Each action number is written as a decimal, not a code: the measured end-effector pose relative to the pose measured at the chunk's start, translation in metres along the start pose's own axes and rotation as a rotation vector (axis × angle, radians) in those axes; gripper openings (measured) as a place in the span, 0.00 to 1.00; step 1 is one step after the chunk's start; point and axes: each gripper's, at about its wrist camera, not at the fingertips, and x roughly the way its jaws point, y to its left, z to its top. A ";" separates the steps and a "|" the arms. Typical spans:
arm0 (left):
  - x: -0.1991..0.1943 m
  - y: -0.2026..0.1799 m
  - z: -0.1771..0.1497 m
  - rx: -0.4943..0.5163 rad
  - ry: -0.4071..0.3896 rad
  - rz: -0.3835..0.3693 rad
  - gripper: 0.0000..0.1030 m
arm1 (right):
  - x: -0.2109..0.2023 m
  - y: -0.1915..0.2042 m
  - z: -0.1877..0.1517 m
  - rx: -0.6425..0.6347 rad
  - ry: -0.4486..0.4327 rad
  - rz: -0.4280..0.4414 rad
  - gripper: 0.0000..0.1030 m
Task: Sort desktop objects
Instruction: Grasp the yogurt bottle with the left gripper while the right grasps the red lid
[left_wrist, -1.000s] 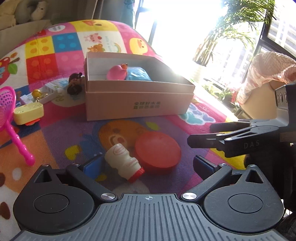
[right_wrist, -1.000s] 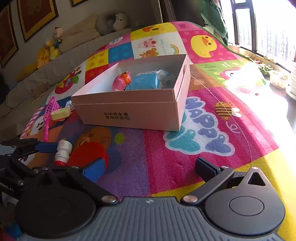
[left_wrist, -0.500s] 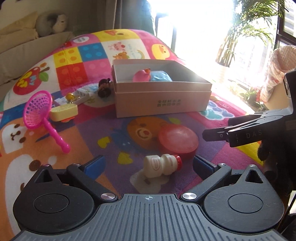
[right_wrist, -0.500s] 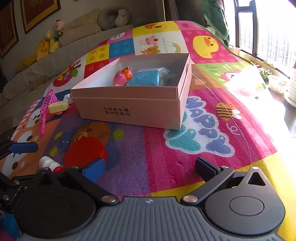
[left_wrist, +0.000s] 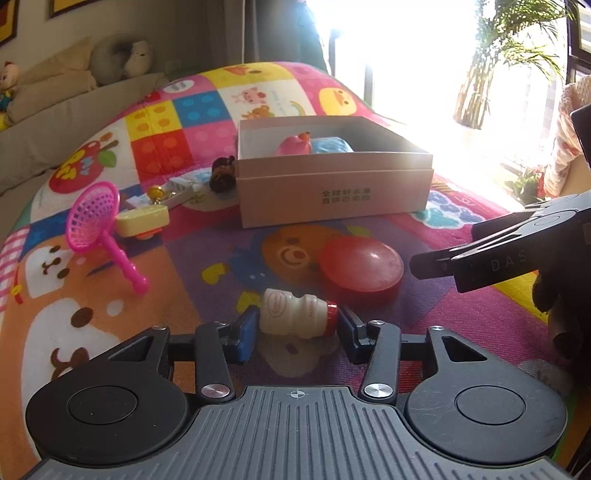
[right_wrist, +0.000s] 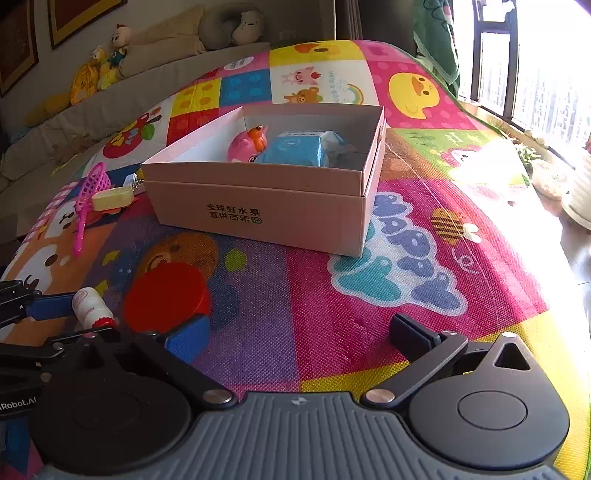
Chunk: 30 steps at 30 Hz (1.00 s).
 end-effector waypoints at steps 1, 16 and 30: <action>-0.002 0.004 -0.002 -0.001 0.000 0.014 0.47 | -0.002 0.004 0.000 -0.021 -0.003 0.014 1.00; -0.015 0.034 -0.013 -0.051 0.022 0.067 0.58 | 0.015 0.076 0.017 -0.220 0.036 0.136 0.74; -0.021 0.019 0.046 0.106 -0.088 0.030 0.46 | -0.078 0.029 0.062 -0.224 -0.088 0.078 0.62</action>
